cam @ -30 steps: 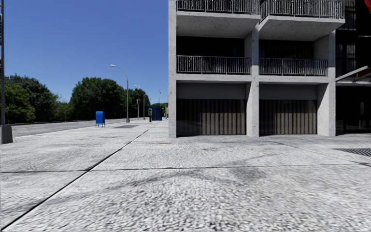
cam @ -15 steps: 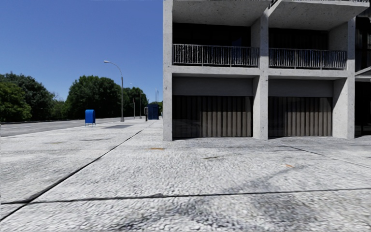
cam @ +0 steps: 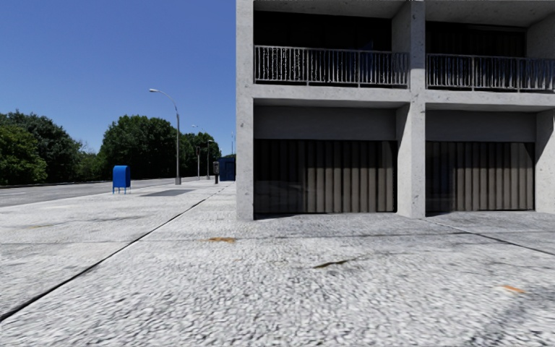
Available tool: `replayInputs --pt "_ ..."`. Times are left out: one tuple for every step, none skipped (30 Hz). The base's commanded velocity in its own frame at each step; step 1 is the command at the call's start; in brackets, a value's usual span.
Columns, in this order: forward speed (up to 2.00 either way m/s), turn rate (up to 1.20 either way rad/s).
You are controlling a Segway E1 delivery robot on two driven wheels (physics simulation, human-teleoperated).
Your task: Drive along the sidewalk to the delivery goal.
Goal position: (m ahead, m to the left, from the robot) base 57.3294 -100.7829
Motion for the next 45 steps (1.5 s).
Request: replayInputs --pt "2.0 -0.15" --pt "2.0 -0.15" --pt "2.0 -0.95" --pt "2.0 -1.2" --pt "2.0 -1.2" --pt "2.0 -1.2" --pt "2.0 -1.2" --pt "2.0 -1.2" --pt "2.0 -1.2" --pt "2.0 -1.2" --pt "2.0 -1.2" --pt "2.0 -1.2" --pt "2.0 -1.2" --pt "2.0 -1.2" --pt "2.0 -1.2" --pt "2.0 -1.2" --pt "2.0 -1.2" --pt "2.0 -1.2" --pt "2.0 -1.2" --pt "2.0 -1.2" --pt "2.0 -1.2" --pt "2.0 -1.2" --pt "2.0 -1.2" --pt "2.0 -1.2" --pt "2.0 -1.2" --pt "2.0 -1.2" --pt "2.0 -1.2" --pt "2.0 -1.2" --pt "2.0 -1.2" --pt "2.0 -1.2" --pt "2.0 -1.2" --pt "2.0 -1.2" --pt "2.0 -1.2" --pt "2.0 -1.2" --pt "2.0 -1.2" --pt "2.0 -1.2" --pt "2.0 -1.2" --pt "2.0 -1.2" --pt "2.0 -1.2" --pt "2.0 -1.2" --pt "2.0 -1.2" --pt "2.0 -1.2" --pt "2.0 -1.2" --pt "2.0 -1.17" --pt "2.0 -0.41"
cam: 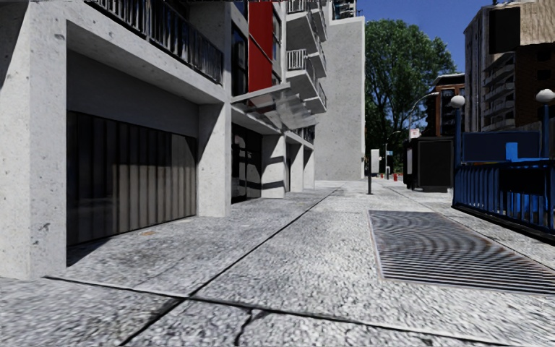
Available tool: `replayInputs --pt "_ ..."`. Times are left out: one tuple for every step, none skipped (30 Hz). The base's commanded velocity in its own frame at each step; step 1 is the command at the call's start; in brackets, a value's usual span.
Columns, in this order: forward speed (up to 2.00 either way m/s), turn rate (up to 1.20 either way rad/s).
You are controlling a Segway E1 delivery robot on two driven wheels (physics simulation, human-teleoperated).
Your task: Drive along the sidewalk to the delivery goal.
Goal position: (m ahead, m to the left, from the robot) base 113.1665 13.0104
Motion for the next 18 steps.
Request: replayInputs --pt "2.0 -0.02" --pt "2.0 -0.02" --pt "2.0 0.0" --pt "2.0 0.0" --pt "2.0 0.0" --pt "2.0 0.0" --pt "2.0 0.0" --pt "2.0 0.0" --pt "2.0 0.0" --pt "2.0 0.0" --pt "2.0 0.0" --pt "2.0 0.0" --pt "2.0 0.0" --pt "2.0 0.0" --pt "2.0 0.0" --pt "2.0 0.0" --pt "2.0 0.0" --pt "2.0 0.0"
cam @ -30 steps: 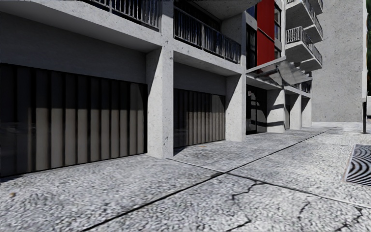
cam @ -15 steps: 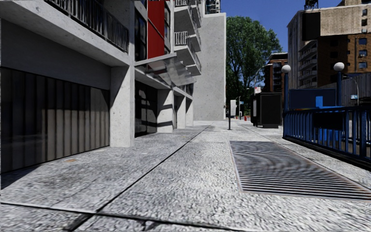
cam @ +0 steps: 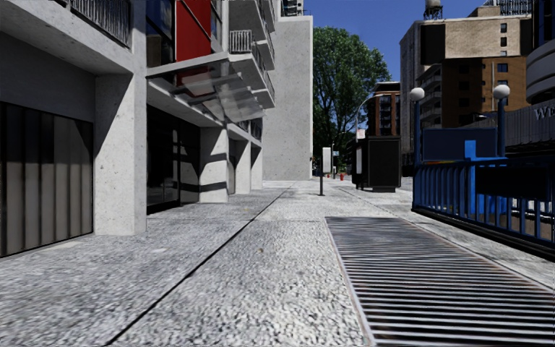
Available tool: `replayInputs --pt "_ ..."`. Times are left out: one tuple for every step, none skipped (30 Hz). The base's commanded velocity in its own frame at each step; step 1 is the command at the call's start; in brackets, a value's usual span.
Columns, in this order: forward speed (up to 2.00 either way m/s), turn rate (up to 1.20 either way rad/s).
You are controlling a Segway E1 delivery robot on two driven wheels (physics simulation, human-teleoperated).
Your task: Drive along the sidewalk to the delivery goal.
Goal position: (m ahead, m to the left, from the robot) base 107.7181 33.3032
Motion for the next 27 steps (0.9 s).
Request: replayInputs --pt "2.0 0.0" --pt "2.0 0.0" --pt "2.0 0.0" --pt "2.0 0.0" --pt "2.0 0.0" --pt "2.0 0.0" --pt "2.0 0.0" --pt "2.0 0.0" --pt "2.0 0.0" --pt "2.0 0.0" --pt "2.0 0.0" --pt "2.0 0.0" --pt "2.0 0.0" --pt "2.0 0.0" --pt "2.0 0.0" --pt "2.0 0.0" --pt "2.0 0.0" --pt "2.0 0.0" --pt "2.0 0.0" --pt "2.0 0.0" --pt "2.0 0.0" --pt "2.0 0.0" --pt "2.0 0.0" --pt "2.0 0.0" --pt "2.0 0.0" --pt "2.0 0.0" --pt "2.0 0.0"
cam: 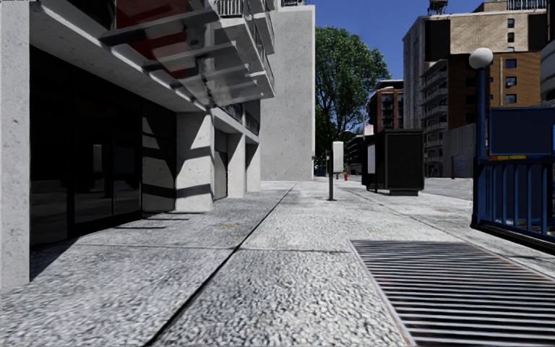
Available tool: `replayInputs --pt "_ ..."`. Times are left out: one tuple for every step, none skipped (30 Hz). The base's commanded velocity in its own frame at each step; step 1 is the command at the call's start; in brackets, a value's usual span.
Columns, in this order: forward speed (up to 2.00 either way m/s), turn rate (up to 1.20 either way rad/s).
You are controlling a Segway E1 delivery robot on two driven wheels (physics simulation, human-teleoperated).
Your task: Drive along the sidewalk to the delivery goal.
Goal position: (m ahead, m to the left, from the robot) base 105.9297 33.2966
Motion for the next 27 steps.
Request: replayInputs --pt "2.0 0.0" --pt "2.0 0.0" --pt "2.0 0.0" --pt "2.0 0.0" --pt "2.0 0.0" --pt "2.0 0.0" --pt "2.0 0.0" --pt "2.0 0.0" --pt "2.0 0.0" --pt "2.0 0.0" --pt "2.0 0.0" --pt "2.0 0.0" --pt "2.0 0.0" --pt "2.0 0.0" --pt "2.0 0.0" --pt "2.0 0.0" --pt "2.0 0.0" --pt "2.0 0.0" --pt "2.0 0.0" --pt "2.0 0.0" --pt "2.0 0.0" --pt "2.0 0.0" --pt "2.0 0.0" --pt "2.0 0.0" --pt "2.0 0.0" --pt "2.0 0.0" --pt "2.0 0.0"
